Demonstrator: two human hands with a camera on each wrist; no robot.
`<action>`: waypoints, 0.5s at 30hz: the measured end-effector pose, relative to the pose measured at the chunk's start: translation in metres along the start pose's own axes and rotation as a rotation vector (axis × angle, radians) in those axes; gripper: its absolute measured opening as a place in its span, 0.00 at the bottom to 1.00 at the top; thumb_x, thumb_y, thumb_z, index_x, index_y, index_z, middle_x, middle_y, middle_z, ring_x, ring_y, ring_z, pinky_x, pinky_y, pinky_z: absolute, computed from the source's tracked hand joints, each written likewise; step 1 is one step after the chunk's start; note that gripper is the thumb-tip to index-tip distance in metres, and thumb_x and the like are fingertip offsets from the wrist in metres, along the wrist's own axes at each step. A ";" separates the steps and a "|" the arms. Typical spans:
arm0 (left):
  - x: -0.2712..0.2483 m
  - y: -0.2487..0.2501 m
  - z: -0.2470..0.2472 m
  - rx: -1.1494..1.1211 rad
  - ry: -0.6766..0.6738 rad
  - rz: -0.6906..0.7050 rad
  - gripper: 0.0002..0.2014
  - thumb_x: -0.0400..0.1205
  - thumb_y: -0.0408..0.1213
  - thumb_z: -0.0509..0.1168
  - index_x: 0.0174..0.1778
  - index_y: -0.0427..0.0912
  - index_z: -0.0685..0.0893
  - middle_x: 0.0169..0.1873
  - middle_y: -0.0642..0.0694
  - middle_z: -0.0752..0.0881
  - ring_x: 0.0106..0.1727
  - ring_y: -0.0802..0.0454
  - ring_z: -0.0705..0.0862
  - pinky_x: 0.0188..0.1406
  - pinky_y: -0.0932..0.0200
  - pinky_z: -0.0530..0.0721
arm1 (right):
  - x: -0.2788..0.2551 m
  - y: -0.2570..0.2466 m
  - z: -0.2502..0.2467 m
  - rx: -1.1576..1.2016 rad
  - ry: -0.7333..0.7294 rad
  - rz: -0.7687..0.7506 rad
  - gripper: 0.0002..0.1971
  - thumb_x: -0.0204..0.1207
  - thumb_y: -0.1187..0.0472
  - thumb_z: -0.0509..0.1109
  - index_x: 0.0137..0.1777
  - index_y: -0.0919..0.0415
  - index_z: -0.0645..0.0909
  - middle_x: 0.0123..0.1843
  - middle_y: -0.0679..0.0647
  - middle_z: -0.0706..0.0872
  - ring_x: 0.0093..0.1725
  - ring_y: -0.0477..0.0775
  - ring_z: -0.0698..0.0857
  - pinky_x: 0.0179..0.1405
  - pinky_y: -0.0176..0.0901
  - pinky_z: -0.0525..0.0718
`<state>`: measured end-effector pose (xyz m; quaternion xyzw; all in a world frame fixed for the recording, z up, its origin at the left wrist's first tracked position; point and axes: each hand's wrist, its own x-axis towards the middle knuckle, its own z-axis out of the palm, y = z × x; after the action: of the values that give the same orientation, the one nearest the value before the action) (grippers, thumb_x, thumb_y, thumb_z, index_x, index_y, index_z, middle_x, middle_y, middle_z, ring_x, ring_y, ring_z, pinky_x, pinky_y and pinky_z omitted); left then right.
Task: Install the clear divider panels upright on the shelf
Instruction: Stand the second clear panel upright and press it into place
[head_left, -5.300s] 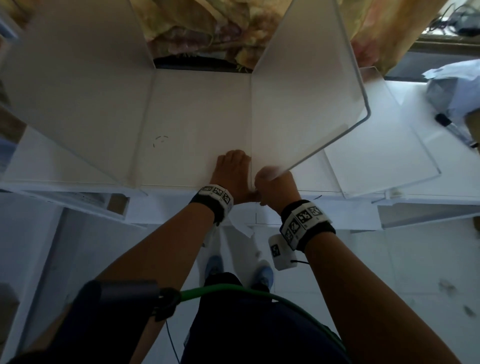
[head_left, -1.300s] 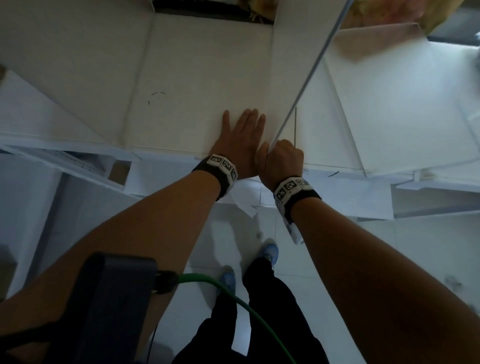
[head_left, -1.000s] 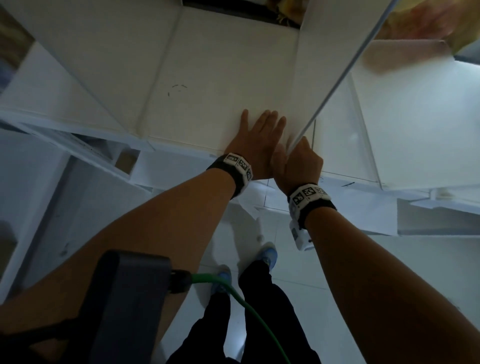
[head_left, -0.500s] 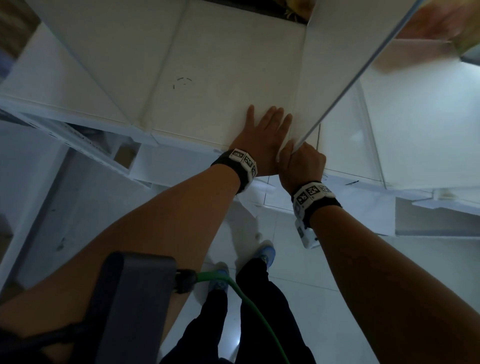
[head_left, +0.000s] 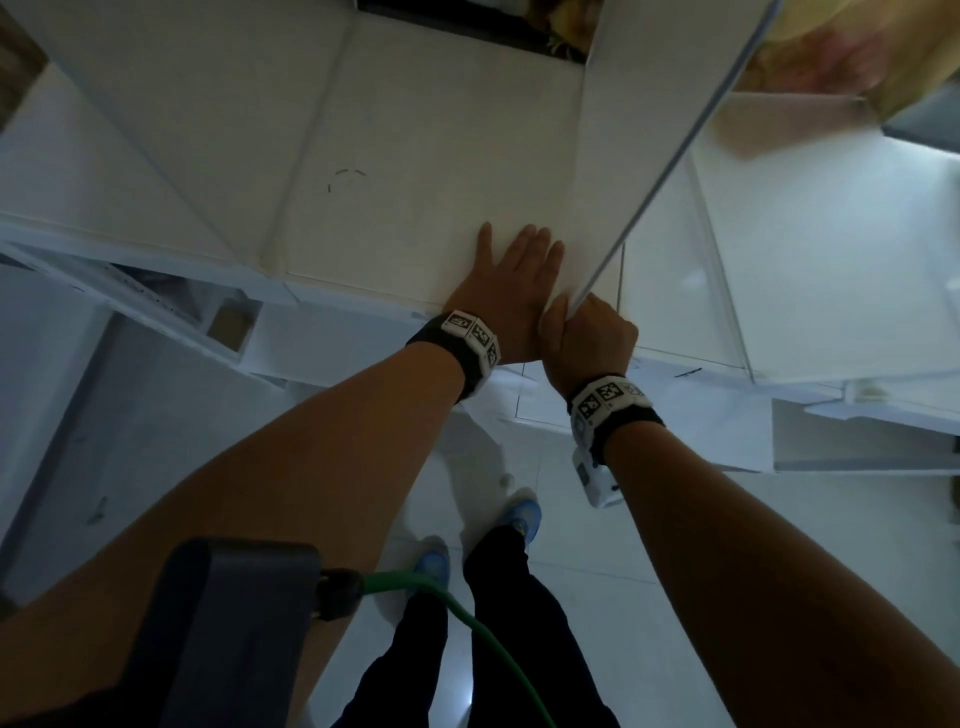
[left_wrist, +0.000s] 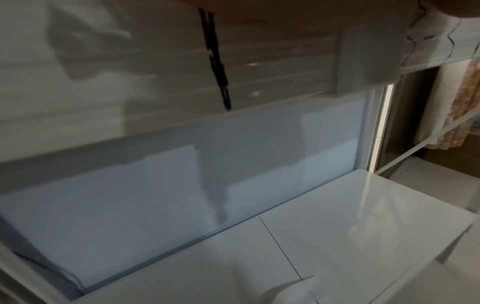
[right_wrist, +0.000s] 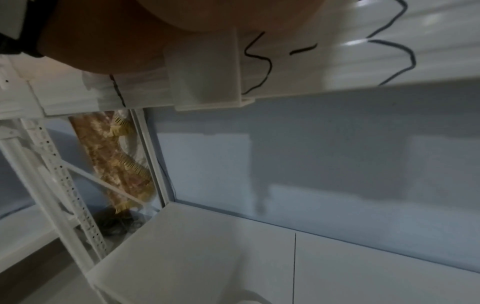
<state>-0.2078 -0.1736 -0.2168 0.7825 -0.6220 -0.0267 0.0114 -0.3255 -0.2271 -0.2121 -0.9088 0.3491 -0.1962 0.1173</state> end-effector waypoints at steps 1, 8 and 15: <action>-0.001 0.001 -0.002 0.000 -0.007 0.006 0.41 0.80 0.59 0.39 0.85 0.35 0.50 0.85 0.34 0.55 0.86 0.37 0.52 0.77 0.21 0.49 | 0.001 0.000 0.000 0.026 0.030 0.017 0.21 0.82 0.47 0.47 0.33 0.56 0.72 0.28 0.51 0.76 0.25 0.56 0.76 0.27 0.44 0.76; -0.003 0.001 -0.003 -0.038 -0.018 -0.005 0.41 0.80 0.58 0.36 0.85 0.35 0.52 0.85 0.34 0.55 0.86 0.37 0.52 0.77 0.21 0.48 | -0.002 -0.006 0.004 0.186 0.272 0.005 0.20 0.83 0.53 0.56 0.30 0.59 0.73 0.26 0.53 0.75 0.24 0.57 0.76 0.21 0.52 0.79; 0.000 0.004 -0.004 -0.007 -0.028 -0.007 0.37 0.84 0.54 0.39 0.85 0.34 0.52 0.85 0.34 0.55 0.86 0.37 0.52 0.77 0.21 0.49 | -0.001 -0.008 -0.001 0.150 0.360 -0.052 0.19 0.78 0.60 0.62 0.25 0.63 0.71 0.19 0.58 0.75 0.17 0.57 0.73 0.18 0.40 0.69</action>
<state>-0.2117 -0.1745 -0.2130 0.7843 -0.6191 -0.0400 0.0052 -0.3218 -0.2205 -0.2091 -0.8565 0.3253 -0.3838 0.1152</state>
